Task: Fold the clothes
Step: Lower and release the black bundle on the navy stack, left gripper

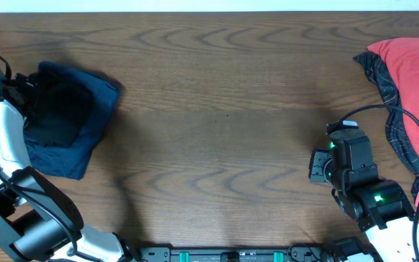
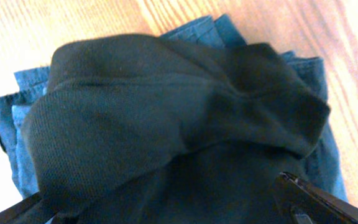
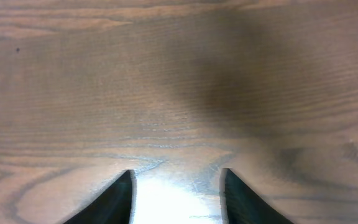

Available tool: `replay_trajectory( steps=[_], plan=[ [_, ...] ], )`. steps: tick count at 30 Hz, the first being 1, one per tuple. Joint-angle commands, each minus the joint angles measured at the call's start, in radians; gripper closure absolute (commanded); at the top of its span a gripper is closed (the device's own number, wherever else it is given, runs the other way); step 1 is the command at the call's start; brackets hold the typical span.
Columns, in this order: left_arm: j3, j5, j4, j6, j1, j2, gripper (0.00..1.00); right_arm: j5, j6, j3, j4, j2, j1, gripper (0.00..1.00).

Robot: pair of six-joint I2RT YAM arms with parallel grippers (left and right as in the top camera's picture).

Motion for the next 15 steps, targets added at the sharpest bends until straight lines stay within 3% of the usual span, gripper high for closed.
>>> replay_trajectory(
  steps=[1, 15],
  plan=[
    [0.007, -0.026, -0.015, -0.001, 0.005, -0.007, 0.02, 0.003, -0.005, 0.011, 0.008, -0.007, -0.006, 0.44],
    [0.007, -0.082, 0.065, 0.046, 0.005, -0.132, 0.02, 0.007, -0.006, 0.010, 0.024, 0.039, -0.006, 0.41]
  ],
)
